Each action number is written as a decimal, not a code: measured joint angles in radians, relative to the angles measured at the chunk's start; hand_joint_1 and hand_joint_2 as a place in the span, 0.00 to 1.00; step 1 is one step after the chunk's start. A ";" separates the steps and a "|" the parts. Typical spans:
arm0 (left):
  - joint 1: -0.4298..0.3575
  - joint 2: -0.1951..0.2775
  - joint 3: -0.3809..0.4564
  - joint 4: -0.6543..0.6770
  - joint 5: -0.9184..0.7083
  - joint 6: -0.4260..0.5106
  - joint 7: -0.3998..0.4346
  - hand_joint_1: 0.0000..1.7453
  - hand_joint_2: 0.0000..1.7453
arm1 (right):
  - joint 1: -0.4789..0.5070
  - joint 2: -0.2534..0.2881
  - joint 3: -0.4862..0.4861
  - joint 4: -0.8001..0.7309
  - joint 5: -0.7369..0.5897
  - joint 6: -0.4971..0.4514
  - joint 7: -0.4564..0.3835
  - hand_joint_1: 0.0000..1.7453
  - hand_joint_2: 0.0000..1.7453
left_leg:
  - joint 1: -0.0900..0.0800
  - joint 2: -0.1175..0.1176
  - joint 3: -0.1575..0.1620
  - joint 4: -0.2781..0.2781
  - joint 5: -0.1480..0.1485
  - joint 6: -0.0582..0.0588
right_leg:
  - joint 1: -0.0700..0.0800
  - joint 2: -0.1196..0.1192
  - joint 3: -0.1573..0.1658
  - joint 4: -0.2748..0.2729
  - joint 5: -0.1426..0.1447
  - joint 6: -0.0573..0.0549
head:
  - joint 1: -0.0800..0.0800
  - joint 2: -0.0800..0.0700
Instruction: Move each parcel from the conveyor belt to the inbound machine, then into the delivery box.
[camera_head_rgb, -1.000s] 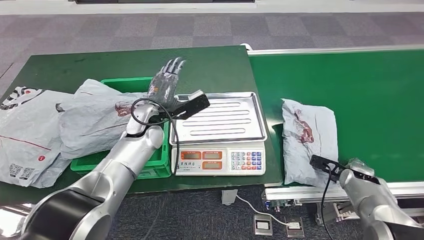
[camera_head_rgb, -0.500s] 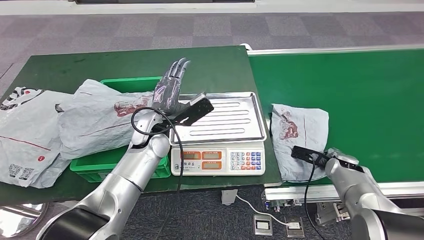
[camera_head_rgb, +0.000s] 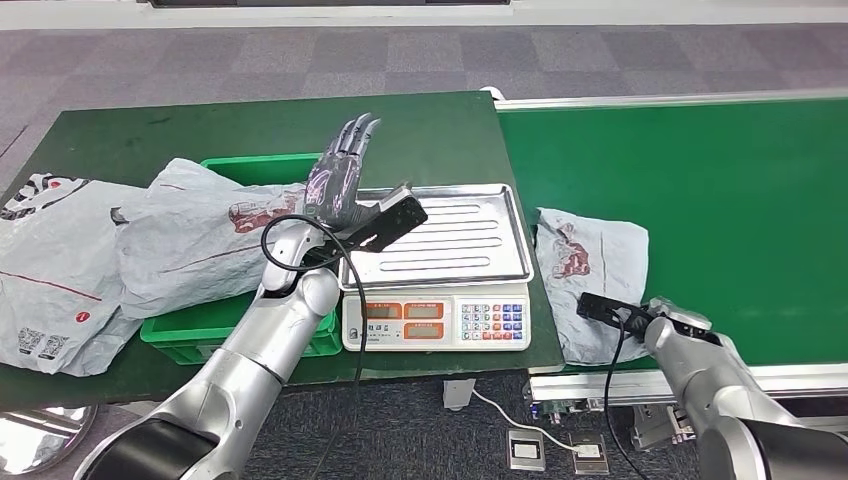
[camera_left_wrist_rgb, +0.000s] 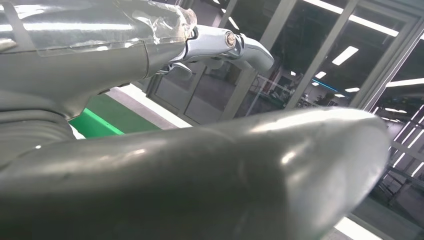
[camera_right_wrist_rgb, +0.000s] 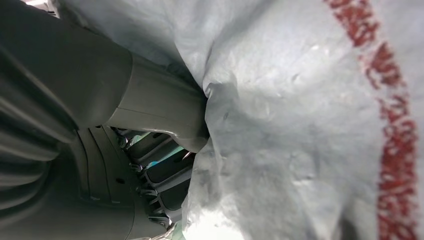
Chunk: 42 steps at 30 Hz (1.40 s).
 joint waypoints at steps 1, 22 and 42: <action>0.000 0.000 -0.001 0.000 0.001 0.000 -0.007 0.00 0.00 | 0.000 0.000 -0.001 -0.001 -0.005 -0.035 -0.011 1.00 1.00 | 0.000 0.000 0.000 0.000 0.000 0.000 | 0.000 0.000 0.000 0.000 0.000 0.000 | 0.000 0.000; -0.045 -0.035 -0.061 0.061 0.033 0.043 -0.039 0.00 0.00 | 0.347 0.168 -0.243 -0.929 -0.448 -0.874 -0.640 1.00 1.00 | 0.000 -0.012 -0.003 0.000 -0.001 -0.001 | -0.001 -0.012 -0.001 0.000 -0.006 -0.001 | -0.001 0.000; -0.056 -0.046 -0.075 0.082 0.039 0.043 -0.048 0.00 0.00 | 0.393 0.212 -0.315 -1.095 -0.463 -0.872 -0.756 1.00 1.00 | 0.000 -0.010 -0.003 0.000 -0.001 -0.001 | -0.001 -0.010 -0.001 0.000 -0.006 -0.001 | -0.001 0.000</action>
